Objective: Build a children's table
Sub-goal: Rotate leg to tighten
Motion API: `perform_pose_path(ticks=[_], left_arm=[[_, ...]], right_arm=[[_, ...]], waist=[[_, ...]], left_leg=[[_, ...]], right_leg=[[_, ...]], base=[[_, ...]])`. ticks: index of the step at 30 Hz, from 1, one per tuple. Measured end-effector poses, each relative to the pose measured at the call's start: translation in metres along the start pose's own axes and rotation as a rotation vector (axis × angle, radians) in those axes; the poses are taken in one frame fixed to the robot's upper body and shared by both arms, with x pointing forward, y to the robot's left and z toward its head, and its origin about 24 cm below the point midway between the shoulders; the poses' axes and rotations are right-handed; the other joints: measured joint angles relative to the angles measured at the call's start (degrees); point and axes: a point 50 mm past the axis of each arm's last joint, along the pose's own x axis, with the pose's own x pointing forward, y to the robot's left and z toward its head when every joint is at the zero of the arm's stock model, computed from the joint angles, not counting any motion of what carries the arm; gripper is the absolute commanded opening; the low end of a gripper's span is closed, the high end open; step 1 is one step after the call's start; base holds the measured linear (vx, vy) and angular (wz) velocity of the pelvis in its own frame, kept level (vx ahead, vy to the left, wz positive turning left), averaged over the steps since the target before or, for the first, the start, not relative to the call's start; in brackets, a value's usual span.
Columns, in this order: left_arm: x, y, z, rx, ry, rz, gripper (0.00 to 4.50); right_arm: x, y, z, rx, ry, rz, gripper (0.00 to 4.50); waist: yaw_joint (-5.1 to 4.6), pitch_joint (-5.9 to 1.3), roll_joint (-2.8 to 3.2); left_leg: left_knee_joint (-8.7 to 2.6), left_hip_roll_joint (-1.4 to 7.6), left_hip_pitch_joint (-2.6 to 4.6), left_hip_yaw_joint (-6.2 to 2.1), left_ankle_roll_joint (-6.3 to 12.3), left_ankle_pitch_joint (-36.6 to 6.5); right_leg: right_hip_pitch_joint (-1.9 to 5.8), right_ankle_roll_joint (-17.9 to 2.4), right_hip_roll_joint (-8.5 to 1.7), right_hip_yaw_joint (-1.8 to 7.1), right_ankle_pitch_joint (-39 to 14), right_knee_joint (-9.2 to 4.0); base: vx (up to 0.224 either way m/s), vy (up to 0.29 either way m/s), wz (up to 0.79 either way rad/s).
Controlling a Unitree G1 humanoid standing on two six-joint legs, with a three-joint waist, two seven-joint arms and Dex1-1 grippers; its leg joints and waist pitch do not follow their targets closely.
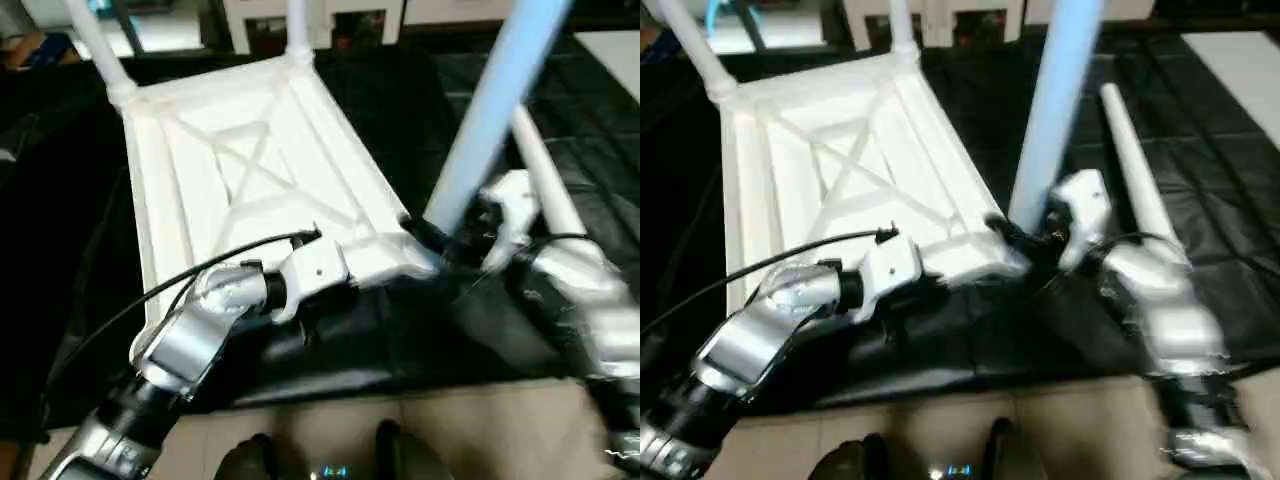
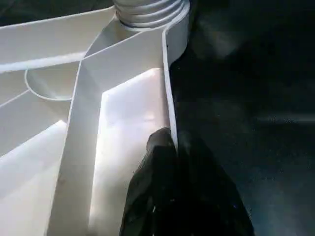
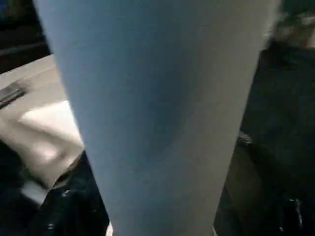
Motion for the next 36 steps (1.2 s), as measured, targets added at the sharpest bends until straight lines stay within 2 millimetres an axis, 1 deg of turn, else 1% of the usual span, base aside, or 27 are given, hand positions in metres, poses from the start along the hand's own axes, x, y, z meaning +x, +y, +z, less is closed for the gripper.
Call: perform_pose_path(ticks=[1, 3, 5, 8, 10, 13, 15, 18, 20, 22, 28, 29, 32, 34, 36], left_arm=[[-0.003, -0.002, -0.001, -0.002, -0.004, -0.022, 0.00], [-0.005, -0.004, -0.001, -0.003, -0.008, -0.043, 0.00], [-0.007, -0.005, -0.002, 0.005, -0.010, -0.052, 0.00], [-0.009, -0.005, -0.003, 0.013, -0.008, -0.056, 0.00], [-0.009, -0.005, -0.004, 0.013, -0.007, -0.057, 0.00], [-0.009, -0.005, -0.004, 0.012, -0.006, -0.058, 0.00], [-0.009, -0.005, -0.005, 0.012, -0.005, -0.058, 0.00], [-0.009, -0.005, -0.005, 0.012, -0.005, -0.058, 0.00], [-0.009, -0.005, -0.005, 0.012, -0.005, -0.058, 0.00], [-0.009, -0.005, -0.005, 0.013, -0.005, -0.058, 0.00], [-0.010, -0.005, -0.005, 0.013, -0.004, -0.058, 0.00], [-0.010, -0.005, -0.005, 0.012, -0.001, -0.057, 0.00], [-0.010, -0.002, -0.007, -0.002, 0.013, -0.023, 0.00], [-0.006, 0.003, -0.007, -0.013, 0.032, 0.029, 0.00], [-0.001, 0.006, -0.005, -0.030, 0.043, 0.071, 0.00]], right_arm=[[-0.006, 0.002, 0.002, -0.003, 0.012, 0.043, 3.37], [-0.009, 0.004, 0.002, -0.007, 0.017, 0.083, 3.37], [-0.012, 0.005, 0.003, -0.011, 0.019, 0.113, 3.37], [-0.014, 0.005, 0.004, -0.009, 0.023, 0.139, 3.37], [-0.014, 0.006, 0.003, -0.005, 0.026, 0.145, 3.12], [-0.014, 0.007, 0.002, 0.020, 0.028, 0.167, 2.93], [-0.013, 0.008, 0.001, 0.027, 0.029, 0.171, 2.69], [-0.013, 0.009, 0.001, 0.035, 0.026, 0.186, 2.49], [-0.013, 0.009, 0.001, 0.036, 0.026, 0.189, 2.27], [-0.013, 0.009, 0.001, 0.036, 0.028, 0.188, 2.15], [-0.011, 0.010, 0.001, 0.035, 0.028, 0.175, 2.04], [-0.008, 0.011, 0.000, 0.036, 0.022, 0.157, 2.04], [0.003, 0.012, -0.003, 0.044, 0.003, 0.061, 2.00], [0.016, 0.009, -0.005, 0.067, -0.017, -0.055, 1.99], [0.025, 0.007, -0.007, 0.092, -0.030, -0.145, 1.98]], waist=[[0.33, -0.03, 0.05], [0.57, -0.04, 0.09], [0.68, -0.05, 0.19], [0.65, -0.05, 0.19], [0.61, -0.04, 0.18], [0.51, -0.03, 0.16], [0.48, -0.04, 0.17], [0.47, -0.04, 0.16], [0.47, -0.04, 0.16], [0.47, -0.04, 0.16], [0.47, -0.04, 0.16], [0.42, -0.05, 0.15], [-0.44, -0.08, 0.08], [-1.20, -0.14, -0.12], [-1.68, -0.20, -0.27]], left_leg=[[0.10, 0.01, 0.00, 0.00, 0.02, 0.0], [0.04, 0.00, -0.01, 0.01, 0.18, -0.1], [0.03, -0.01, -0.03, 0.01, 0.27, -0.2], [0.09, -0.01, -0.02, 0.01, 0.27, -0.2], [0.20, 0.00, -0.01, 0.01, 0.26, -0.2], [0.31, -0.01, -0.01, 0.00, 0.25, -0.2], [0.33, -0.01, -0.02, 0.00, 0.25, -0.2], [0.32, -0.02, -0.02, 0.00, 0.25, -0.2], [0.33, -0.01, -0.01, 0.00, 0.25, -0.2], [0.34, -0.01, -0.01, -0.01, 0.25, -0.2], [0.36, -0.01, -0.01, -0.01, 0.25, -0.2], [0.38, -0.01, -0.01, -0.03, 0.25, -0.2], [0.52, 0.00, 0.04, -0.03, 0.22, -0.2], [0.67, -0.01, 0.04, -0.10, -0.10, -0.3], [0.67, -0.02, 0.09, -0.13, -0.14, -0.3]], right_leg=[[-0.02, 0.1, 0.00, 0.01, -0.3, 0.19], [-0.04, 0.0, -0.01, 0.00, -0.5, 0.23], [-0.04, -0.1, -0.02, -0.01, -0.6, 0.26], [-0.04, -0.1, -0.03, -0.01, -0.6, 0.29], [-0.03, -0.1, -0.03, 0.03, -0.6, 0.36], [0.00, -0.1, -0.03, 0.10, -0.6, 0.40], [0.00, -0.1, -0.03, 0.12, -0.6, 0.41], [0.01, -0.1, -0.03, 0.11, -0.6, 0.41], [0.01, -0.1, -0.02, 0.11, -0.6, 0.43], [0.01, -0.1, -0.02, 0.10, -0.6, 0.44], [0.01, -0.1, -0.02, 0.10, -0.6, 0.47], [0.01, -0.1, -0.01, 0.09, -0.6, 0.48], [0.02, -0.1, -0.01, 0.14, -0.6, 0.74], [0.07, 0.1, 0.00, 0.15, -0.7, 0.95], [0.08, 0.3, 0.00, 0.16, -0.9, 0.95]], base=[[0.078, 0.010, 0.00], [0.034, 0.003, 0.00], [0.000, 0.000, 0.00], [0.000, 0.000, 0.00], [0.000, 0.000, 0.00], [0.000, 0.000, 0.00], [0.000, 0.000, 0.00], [0.000, 0.000, 0.00], [0.000, 0.000, 0.00], [0.000, 0.000, 0.00], [0.000, 0.000, 0.00], [0.000, 0.000, 0.00], [0.000, 0.000, 0.00], [-0.053, -0.009, -0.03], [-0.054, -0.007, -0.04]])
